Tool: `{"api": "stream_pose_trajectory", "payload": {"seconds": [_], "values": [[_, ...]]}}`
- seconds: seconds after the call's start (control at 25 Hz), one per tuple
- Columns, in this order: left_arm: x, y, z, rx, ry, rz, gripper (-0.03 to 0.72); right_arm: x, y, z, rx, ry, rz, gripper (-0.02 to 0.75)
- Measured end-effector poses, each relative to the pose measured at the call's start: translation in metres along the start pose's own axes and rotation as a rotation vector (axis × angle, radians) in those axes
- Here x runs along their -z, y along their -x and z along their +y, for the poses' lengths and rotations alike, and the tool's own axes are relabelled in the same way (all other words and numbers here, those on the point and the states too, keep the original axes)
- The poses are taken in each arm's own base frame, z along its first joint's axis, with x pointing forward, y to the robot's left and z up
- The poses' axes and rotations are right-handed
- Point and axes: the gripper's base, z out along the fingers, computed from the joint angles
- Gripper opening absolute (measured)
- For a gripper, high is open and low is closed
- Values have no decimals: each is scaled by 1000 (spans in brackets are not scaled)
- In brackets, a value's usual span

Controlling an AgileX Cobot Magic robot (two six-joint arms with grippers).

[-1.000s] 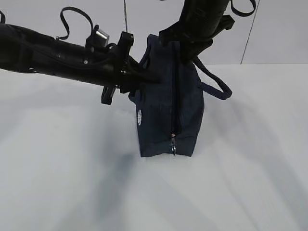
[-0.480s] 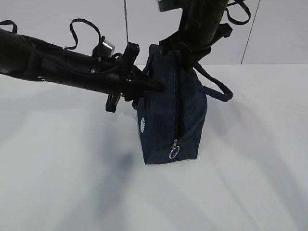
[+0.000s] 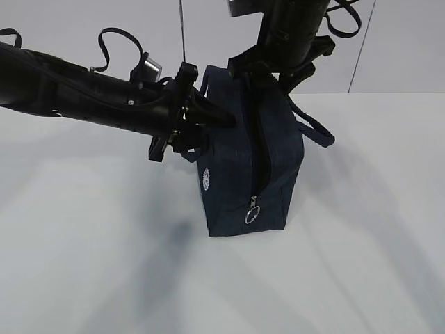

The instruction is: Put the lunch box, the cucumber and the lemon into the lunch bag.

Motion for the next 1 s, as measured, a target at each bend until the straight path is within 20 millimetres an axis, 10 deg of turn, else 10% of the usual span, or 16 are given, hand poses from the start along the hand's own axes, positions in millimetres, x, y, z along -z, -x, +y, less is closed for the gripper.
{"api": "stream_pose_trajectory", "payload": {"seconds": [0.32,1.0], "values": [[12,5,1,16,-46,23,296,5,0,0,-3,0,-9,424],[45,8,-26,-54,-102,0,307,96,-7,2,-32,97,-187,424]]}}
